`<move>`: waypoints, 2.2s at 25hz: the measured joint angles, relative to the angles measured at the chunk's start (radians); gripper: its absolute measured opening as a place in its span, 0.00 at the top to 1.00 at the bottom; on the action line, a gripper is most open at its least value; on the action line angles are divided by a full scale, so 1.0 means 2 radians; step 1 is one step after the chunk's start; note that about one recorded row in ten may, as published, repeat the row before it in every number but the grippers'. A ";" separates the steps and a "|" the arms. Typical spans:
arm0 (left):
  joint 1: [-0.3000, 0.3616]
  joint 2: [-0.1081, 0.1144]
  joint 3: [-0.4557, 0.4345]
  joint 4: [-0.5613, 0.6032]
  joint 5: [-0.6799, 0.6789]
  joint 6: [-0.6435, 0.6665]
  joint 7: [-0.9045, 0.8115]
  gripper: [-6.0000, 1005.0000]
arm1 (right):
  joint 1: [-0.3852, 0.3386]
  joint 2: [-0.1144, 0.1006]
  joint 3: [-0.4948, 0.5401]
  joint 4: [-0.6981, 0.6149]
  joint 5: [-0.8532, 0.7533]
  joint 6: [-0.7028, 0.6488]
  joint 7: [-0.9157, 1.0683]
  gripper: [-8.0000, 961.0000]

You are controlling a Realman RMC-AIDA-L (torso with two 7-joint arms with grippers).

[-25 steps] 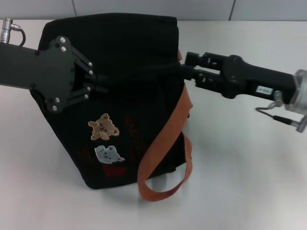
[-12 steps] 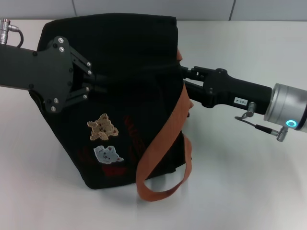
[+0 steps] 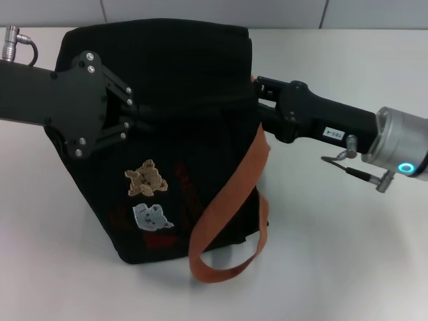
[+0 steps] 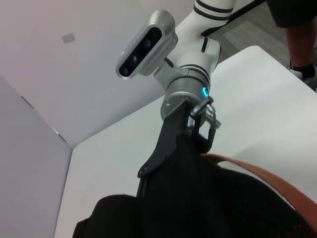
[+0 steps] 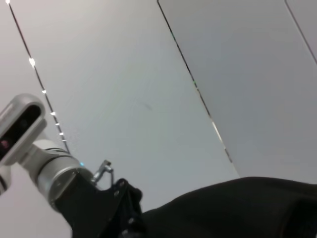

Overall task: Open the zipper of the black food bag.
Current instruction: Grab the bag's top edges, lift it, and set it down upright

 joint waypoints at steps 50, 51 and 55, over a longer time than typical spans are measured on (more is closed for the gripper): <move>-0.001 0.000 0.001 -0.013 -0.001 -0.016 -0.001 0.92 | -0.059 0.001 0.048 0.097 0.026 0.057 -0.472 0.59; -0.001 0.000 0.001 -0.013 -0.002 -0.016 0.000 0.92 | -0.058 0.001 0.051 0.100 0.026 0.059 -0.475 0.59; 0.000 0.000 0.001 -0.013 -0.002 -0.016 0.000 0.92 | -0.057 0.001 0.061 0.105 0.026 0.061 -0.484 0.59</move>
